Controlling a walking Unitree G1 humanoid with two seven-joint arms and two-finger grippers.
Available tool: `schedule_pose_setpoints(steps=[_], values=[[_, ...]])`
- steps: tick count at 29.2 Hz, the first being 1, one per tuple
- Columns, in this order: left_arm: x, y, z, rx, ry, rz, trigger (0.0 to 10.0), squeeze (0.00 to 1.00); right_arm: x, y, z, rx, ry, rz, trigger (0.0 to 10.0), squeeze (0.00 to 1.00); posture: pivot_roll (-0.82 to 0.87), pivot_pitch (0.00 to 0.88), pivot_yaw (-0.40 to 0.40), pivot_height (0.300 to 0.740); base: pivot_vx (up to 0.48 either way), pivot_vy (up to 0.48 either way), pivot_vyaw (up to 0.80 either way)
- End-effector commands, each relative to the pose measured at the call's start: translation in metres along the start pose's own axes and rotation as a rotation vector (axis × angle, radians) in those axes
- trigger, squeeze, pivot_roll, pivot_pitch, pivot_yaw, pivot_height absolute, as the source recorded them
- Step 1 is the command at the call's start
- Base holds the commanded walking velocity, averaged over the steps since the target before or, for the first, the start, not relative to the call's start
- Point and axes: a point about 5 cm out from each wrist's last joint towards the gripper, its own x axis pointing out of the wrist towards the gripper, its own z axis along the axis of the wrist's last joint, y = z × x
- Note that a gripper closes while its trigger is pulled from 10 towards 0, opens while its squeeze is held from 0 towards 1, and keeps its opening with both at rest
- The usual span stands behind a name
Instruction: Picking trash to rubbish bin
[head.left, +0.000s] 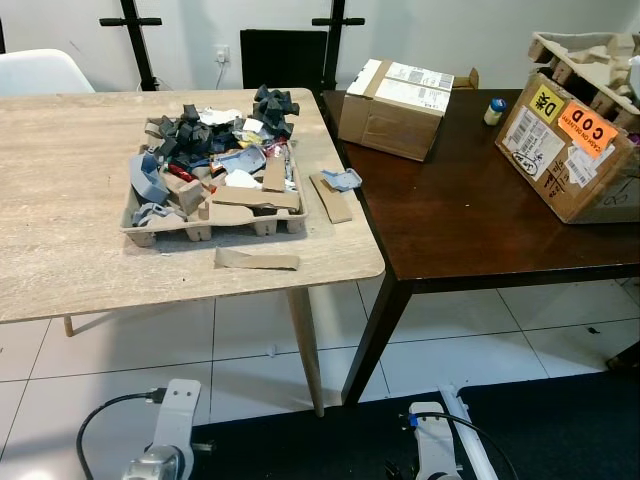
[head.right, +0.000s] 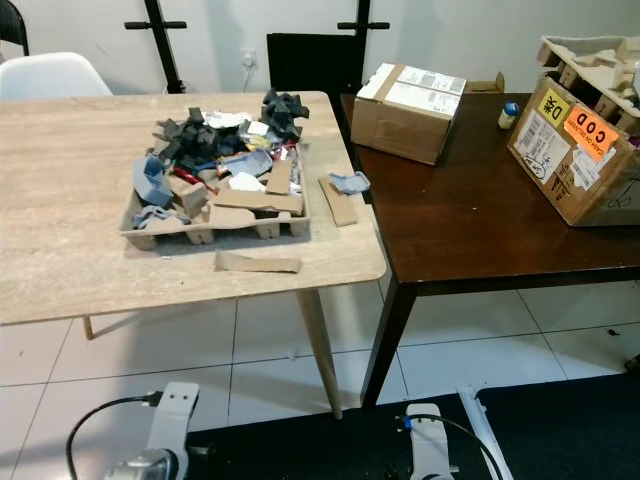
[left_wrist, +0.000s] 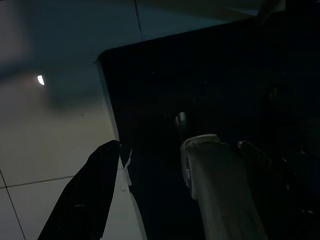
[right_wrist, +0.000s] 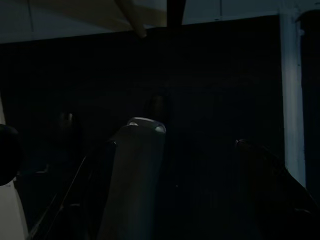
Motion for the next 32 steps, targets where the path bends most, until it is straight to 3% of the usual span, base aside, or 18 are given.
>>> schedule_pose_setpoints(steps=[1, 11, 32], values=[[-0.0001, -0.0021, -0.0093, -0.011, 0.036, -0.002, 10.0, 0.00, -0.0015, 0.0004, -0.0079, 0.001, 0.019, -0.005, 10.0, 0.00, 0.06, 0.119, -0.027, 0.740, 0.000, 0.000, 0.00], [-0.0004, -0.0031, -0.0106, -0.029, 0.030, -0.010, 10.0, 0.00, -0.0007, 0.0029, -0.0056, -0.019, 0.012, 0.006, 10.0, 0.00, 0.06, 0.106, -0.036, 0.740, 0.123, 0.000, 0.00], [-0.0002, -0.0036, -0.0066, -0.041, 0.009, -0.015, 10.0, 0.00, -0.0003, 0.0028, -0.0036, -0.031, 0.007, 0.009, 10.0, 0.00, 0.06, 0.104, -0.038, 0.740, 0.317, 0.000, 0.00]])
